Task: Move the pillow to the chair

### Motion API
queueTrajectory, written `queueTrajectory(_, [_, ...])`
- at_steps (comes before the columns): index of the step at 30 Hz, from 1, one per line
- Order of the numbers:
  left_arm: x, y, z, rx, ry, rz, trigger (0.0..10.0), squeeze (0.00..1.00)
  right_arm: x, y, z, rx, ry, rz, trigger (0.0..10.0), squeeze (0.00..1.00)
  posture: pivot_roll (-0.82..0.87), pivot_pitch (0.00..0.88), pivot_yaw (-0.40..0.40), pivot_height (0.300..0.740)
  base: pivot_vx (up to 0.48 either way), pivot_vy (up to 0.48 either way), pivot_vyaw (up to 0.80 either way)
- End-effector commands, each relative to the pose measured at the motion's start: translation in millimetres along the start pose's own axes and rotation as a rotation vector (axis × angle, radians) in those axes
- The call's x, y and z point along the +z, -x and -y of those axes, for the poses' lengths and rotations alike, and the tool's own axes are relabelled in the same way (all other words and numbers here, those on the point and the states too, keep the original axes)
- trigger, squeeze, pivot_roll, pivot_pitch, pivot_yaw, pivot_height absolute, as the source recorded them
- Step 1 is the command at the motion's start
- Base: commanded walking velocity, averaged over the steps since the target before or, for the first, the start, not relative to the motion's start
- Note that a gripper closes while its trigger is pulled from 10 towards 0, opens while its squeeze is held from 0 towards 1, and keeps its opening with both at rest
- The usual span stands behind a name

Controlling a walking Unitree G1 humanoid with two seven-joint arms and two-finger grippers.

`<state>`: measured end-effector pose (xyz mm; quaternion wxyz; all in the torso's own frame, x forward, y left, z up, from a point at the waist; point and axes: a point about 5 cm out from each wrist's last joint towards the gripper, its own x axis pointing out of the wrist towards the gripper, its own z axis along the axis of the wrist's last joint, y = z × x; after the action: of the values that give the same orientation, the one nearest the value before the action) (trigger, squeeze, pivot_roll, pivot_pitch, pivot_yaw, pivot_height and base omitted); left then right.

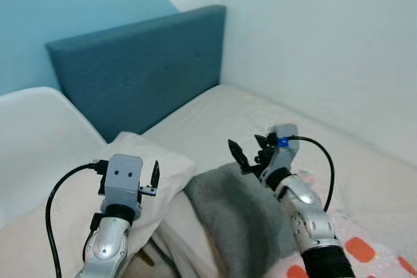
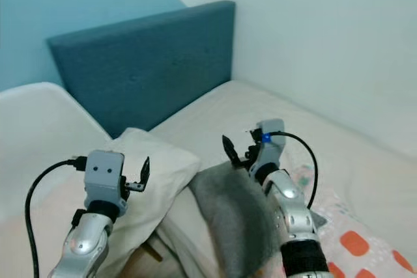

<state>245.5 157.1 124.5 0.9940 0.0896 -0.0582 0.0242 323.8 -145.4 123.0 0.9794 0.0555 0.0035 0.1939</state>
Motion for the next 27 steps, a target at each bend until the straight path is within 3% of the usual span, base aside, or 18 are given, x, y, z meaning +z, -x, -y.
queueTrajectory(1, [-3.7, 0.5, -0.7, 0.001, -0.002, -0.015, 10.0, 0.0, -1.3, -1.6, -2.4, 0.007, -0.007, -0.012, 10.0, 0.0, 0.08, 0.0, -0.048, 0.74, 0.0, 0.0, -0.78])
queueTrajectory(9, [-3.8, -0.3, -1.5, 0.005, 0.011, -0.02, 10.0, 0.0, -0.4, -2.5, -3.0, 0.013, -0.028, -0.009, 10.0, 0.0, 0.08, 0.0, -0.049, 0.74, 0.0, 0.0, -0.78])
queueTrajectory(27, [-4.9, -2.4, -2.2, 0.008, 0.019, -0.034, 10.0, 0.0, 0.9, -3.8, -2.7, 0.026, -0.042, -0.013, 10.0, 0.0, 0.08, 0.0, -0.052, 0.74, -0.357, 0.0, 0.0])
